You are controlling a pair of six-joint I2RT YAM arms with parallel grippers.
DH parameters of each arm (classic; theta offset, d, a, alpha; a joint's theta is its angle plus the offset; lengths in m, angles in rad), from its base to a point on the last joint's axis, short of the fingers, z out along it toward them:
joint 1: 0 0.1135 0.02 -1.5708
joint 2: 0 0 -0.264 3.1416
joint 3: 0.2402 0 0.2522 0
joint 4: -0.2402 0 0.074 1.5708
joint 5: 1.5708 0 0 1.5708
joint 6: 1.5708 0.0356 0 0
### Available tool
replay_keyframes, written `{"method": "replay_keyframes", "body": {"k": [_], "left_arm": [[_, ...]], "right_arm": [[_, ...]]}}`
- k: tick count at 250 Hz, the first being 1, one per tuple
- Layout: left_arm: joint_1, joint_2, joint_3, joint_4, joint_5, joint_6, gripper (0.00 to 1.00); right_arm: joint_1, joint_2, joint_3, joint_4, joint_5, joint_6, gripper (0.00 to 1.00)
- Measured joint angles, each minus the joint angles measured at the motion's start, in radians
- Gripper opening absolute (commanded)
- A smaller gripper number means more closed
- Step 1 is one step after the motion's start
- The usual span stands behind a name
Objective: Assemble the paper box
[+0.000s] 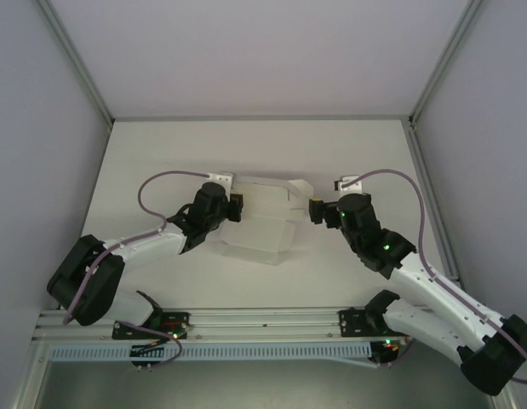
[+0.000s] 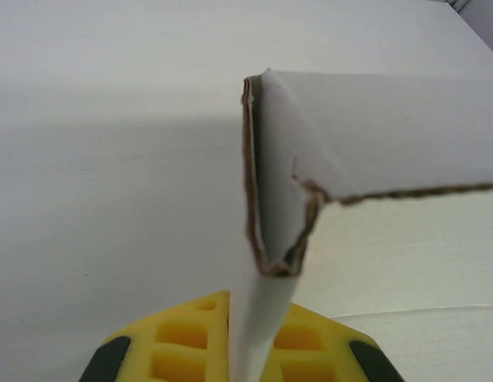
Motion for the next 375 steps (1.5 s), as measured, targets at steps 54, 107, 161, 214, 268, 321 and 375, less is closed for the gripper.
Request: {"method": "replay_keyframes", "body": {"k": [54,107,161,214,268,321,375], "left_arm": [[0.000,0.000,0.000,-0.012,-0.003,0.003,0.00],[0.000,0.000,0.000,-0.011,-0.001,0.003,0.00],[0.000,0.000,0.000,-0.004,0.012,0.003,0.00],[0.000,0.005,0.000,0.001,0.016,-0.004,0.00],[0.000,0.008,0.000,0.016,0.024,-0.020,0.00],[0.000,0.008,0.000,0.019,0.020,-0.027,0.00],[0.000,0.004,0.000,0.018,-0.004,-0.032,0.00]], "right_arm": [[-0.055,-0.025,-0.018,0.043,-0.098,-0.002,1.00],[-0.060,0.127,0.009,0.125,-0.240,-0.013,1.00],[-0.057,0.300,0.025,0.208,-0.338,-0.009,1.00],[-0.005,0.398,0.040,0.314,-0.386,0.000,1.00],[0.028,0.434,0.057,0.355,-0.377,0.019,1.00],[0.028,0.371,0.035,0.387,-0.367,0.041,1.00],[0.028,0.196,0.011,0.274,-0.310,0.057,1.00]]}}
